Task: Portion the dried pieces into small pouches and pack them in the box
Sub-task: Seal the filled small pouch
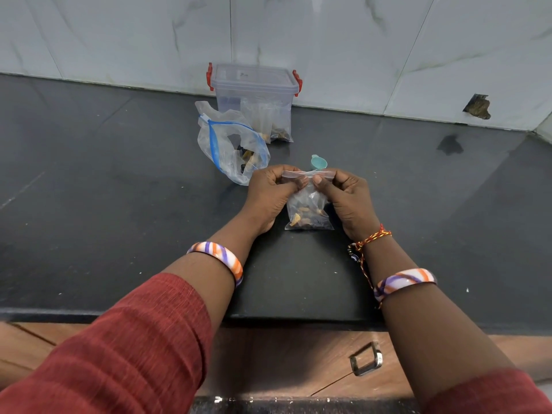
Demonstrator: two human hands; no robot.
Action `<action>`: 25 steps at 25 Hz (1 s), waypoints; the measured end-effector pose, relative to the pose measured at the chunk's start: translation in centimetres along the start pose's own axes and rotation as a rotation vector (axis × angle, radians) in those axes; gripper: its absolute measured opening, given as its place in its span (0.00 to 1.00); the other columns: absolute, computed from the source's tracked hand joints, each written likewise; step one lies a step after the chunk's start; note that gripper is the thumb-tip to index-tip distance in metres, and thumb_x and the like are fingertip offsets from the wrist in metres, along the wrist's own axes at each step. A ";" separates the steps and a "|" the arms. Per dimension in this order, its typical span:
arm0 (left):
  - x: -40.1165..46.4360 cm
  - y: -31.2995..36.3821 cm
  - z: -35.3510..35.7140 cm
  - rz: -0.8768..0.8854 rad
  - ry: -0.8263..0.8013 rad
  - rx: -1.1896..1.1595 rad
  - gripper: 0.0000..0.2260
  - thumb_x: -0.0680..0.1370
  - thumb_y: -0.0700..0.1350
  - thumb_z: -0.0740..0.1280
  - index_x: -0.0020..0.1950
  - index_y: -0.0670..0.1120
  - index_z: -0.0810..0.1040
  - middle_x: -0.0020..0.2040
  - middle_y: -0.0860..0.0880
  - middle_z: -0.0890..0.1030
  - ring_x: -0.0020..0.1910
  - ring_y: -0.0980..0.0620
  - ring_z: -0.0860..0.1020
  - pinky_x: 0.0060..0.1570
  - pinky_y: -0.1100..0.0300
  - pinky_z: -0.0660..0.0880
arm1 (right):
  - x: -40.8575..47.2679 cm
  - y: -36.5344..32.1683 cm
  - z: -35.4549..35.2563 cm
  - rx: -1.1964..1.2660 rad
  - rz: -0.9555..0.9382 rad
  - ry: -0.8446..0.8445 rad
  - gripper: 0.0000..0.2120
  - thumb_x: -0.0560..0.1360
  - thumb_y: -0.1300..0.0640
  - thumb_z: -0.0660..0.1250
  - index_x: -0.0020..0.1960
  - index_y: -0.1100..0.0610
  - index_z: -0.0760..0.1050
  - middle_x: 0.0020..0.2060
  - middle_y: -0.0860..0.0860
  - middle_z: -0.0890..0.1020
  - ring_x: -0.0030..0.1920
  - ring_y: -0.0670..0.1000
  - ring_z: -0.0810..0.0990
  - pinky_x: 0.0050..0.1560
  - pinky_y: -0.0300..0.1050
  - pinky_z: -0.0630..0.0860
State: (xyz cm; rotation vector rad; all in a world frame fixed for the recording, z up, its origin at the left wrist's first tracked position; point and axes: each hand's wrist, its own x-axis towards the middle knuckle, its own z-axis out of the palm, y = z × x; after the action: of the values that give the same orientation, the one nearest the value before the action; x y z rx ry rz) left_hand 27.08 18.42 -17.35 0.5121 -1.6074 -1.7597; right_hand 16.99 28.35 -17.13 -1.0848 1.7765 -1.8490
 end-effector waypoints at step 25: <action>-0.3 0.4 0.2 -0.013 -0.014 0.003 0.08 0.73 0.32 0.67 0.43 0.44 0.80 0.40 0.47 0.80 0.42 0.52 0.79 0.49 0.56 0.78 | 0.0 0.2 0.0 0.082 0.027 -0.015 0.07 0.75 0.65 0.65 0.44 0.57 0.80 0.34 0.48 0.84 0.37 0.49 0.82 0.44 0.47 0.80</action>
State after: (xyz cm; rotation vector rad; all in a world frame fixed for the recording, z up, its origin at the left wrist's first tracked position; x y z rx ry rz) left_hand 27.22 18.79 -16.93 0.5140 -1.6197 -1.7748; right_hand 16.95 28.38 -17.29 -1.0363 1.6834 -1.8758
